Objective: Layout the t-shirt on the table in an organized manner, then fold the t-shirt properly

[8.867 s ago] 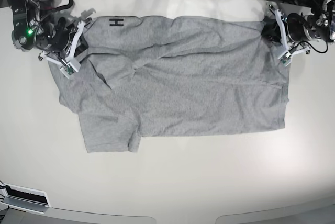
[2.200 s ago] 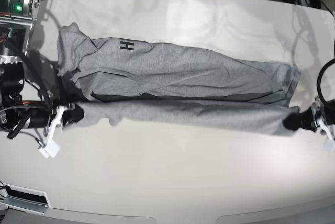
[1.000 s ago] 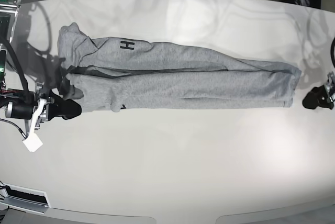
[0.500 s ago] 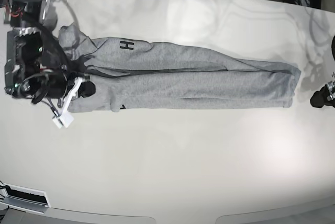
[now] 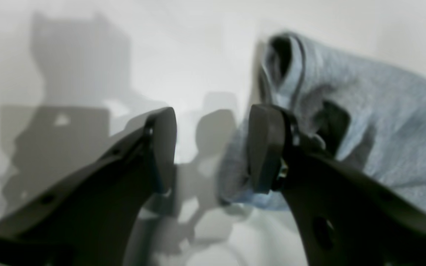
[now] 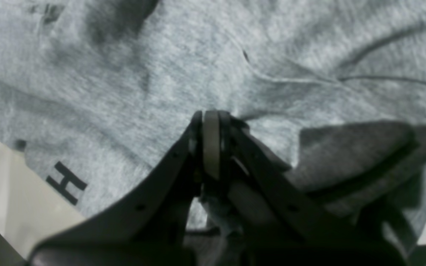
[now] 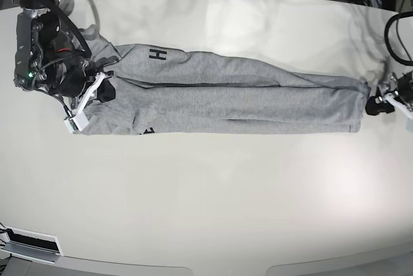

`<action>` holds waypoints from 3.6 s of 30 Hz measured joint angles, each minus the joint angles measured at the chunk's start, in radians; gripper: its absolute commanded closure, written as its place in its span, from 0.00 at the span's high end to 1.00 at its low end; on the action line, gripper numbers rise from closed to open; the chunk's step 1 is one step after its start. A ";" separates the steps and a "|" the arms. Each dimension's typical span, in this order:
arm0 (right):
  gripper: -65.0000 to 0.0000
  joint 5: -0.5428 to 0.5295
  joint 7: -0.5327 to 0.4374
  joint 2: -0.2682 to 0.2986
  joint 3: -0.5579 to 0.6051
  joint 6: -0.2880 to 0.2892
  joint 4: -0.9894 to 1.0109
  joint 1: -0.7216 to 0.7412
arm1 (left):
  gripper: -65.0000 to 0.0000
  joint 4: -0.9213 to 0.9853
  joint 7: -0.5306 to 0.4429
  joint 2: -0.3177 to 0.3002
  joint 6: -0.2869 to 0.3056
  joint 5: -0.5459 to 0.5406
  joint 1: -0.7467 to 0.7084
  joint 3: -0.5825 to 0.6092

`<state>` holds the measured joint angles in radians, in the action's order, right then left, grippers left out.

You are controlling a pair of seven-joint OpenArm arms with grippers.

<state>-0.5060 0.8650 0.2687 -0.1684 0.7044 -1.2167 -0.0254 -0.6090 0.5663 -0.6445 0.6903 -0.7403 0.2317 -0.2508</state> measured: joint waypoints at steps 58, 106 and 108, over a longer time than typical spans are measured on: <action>0.00 -0.104 0.060 0.000 -0.003 -0.005 0.005 0.003 | 0.00 -0.663 0.724 0.149 0.002 -0.689 -0.016 0.152; 0.00 -0.787 0.536 0.177 -0.266 -0.011 0.013 0.177 | 0.00 -0.673 0.694 0.109 0.002 -0.569 0.004 0.164; 0.00 -0.785 0.531 0.179 -0.327 -0.011 0.013 0.135 | 0.00 -0.673 0.695 0.087 0.002 -0.568 0.004 0.164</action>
<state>-1.2915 1.3960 0.4473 -0.4950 0.6930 -1.2041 0.1101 -1.2816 1.2617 -0.5575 0.6926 -1.3079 0.2356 -0.0864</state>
